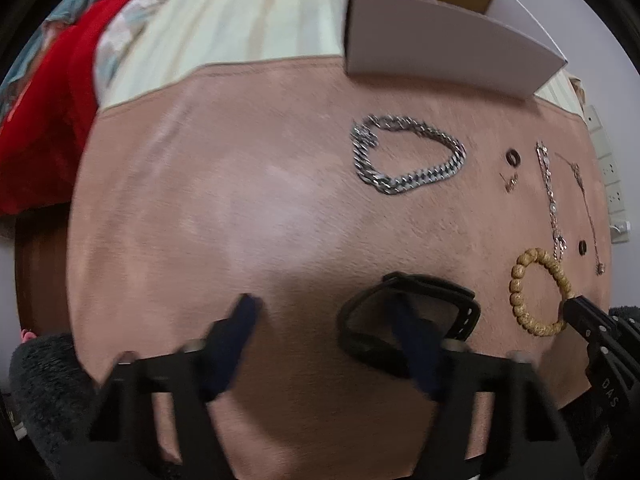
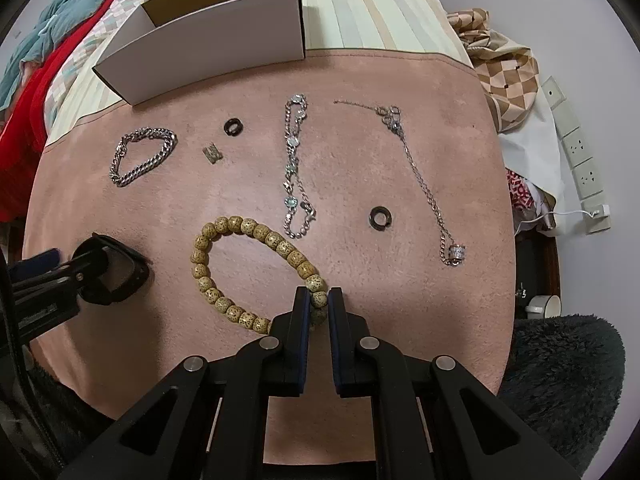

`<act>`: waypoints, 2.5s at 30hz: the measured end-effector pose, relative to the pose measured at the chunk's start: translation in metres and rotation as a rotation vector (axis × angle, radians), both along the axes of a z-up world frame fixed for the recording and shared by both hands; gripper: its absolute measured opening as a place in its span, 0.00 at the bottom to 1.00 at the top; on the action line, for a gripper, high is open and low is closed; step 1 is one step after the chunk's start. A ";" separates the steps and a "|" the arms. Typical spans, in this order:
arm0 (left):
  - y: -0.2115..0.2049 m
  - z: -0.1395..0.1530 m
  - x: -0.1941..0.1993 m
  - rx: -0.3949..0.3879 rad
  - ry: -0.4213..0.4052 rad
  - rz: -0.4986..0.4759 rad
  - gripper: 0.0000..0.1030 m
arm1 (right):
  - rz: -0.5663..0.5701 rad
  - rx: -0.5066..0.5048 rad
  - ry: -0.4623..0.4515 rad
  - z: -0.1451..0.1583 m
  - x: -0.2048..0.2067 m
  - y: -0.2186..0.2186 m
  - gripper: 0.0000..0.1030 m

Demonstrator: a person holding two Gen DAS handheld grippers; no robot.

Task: Organize jewelry
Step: 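Grasp the black watch band with the left tool while the right tool grasps the wooden bead bracelet, then carry the watch band with the left tool into the box while the right tool drops the bead bracelet there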

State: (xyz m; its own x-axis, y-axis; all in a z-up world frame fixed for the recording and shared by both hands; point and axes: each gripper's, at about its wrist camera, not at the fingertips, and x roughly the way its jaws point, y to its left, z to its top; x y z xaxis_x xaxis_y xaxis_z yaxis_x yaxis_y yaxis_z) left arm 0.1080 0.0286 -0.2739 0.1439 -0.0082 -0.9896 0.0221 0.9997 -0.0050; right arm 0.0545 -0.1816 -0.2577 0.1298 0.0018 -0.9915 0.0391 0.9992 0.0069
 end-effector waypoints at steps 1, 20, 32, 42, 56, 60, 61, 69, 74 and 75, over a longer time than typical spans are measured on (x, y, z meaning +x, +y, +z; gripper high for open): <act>-0.002 0.001 -0.001 0.000 -0.015 -0.010 0.46 | -0.002 0.002 0.016 -0.003 0.000 -0.001 0.10; -0.017 0.004 -0.001 0.039 -0.089 -0.060 0.13 | 0.001 -0.018 -0.040 -0.001 0.006 0.000 0.09; -0.014 0.048 -0.001 -0.021 -0.164 -0.050 0.01 | -0.018 0.119 -0.159 0.055 0.017 -0.008 0.09; -0.009 0.111 0.039 -0.094 -0.271 -0.047 0.01 | 0.026 0.184 -0.297 0.133 0.054 -0.009 0.09; -0.013 0.113 0.174 -0.118 -0.236 -0.053 0.02 | 0.121 0.178 -0.366 0.168 0.205 0.016 0.09; -0.015 0.080 0.196 -0.107 -0.146 -0.064 0.02 | 0.118 0.196 -0.301 0.138 0.232 0.019 0.09; -0.017 0.072 0.200 -0.104 -0.127 -0.070 0.02 | 0.114 0.202 -0.287 0.130 0.237 0.019 0.09; -0.024 0.054 0.222 -0.079 -0.083 -0.088 0.02 | 0.124 0.234 -0.213 0.094 0.256 0.025 0.09; -0.023 0.067 0.223 -0.081 -0.099 -0.062 0.10 | 0.148 0.259 -0.179 0.086 0.262 0.029 0.09; -0.022 0.069 0.224 -0.081 -0.104 -0.056 0.10 | 0.150 0.253 -0.177 0.086 0.262 0.029 0.09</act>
State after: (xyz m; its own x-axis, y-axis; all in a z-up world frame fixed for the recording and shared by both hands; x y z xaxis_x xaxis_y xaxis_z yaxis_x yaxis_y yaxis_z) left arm 0.3318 0.0063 -0.2049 0.2432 -0.0983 -0.9650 0.0828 0.9933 -0.0803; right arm 0.3164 -0.1529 -0.1715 0.2795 0.2770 -0.9193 -0.1324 0.9594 0.2489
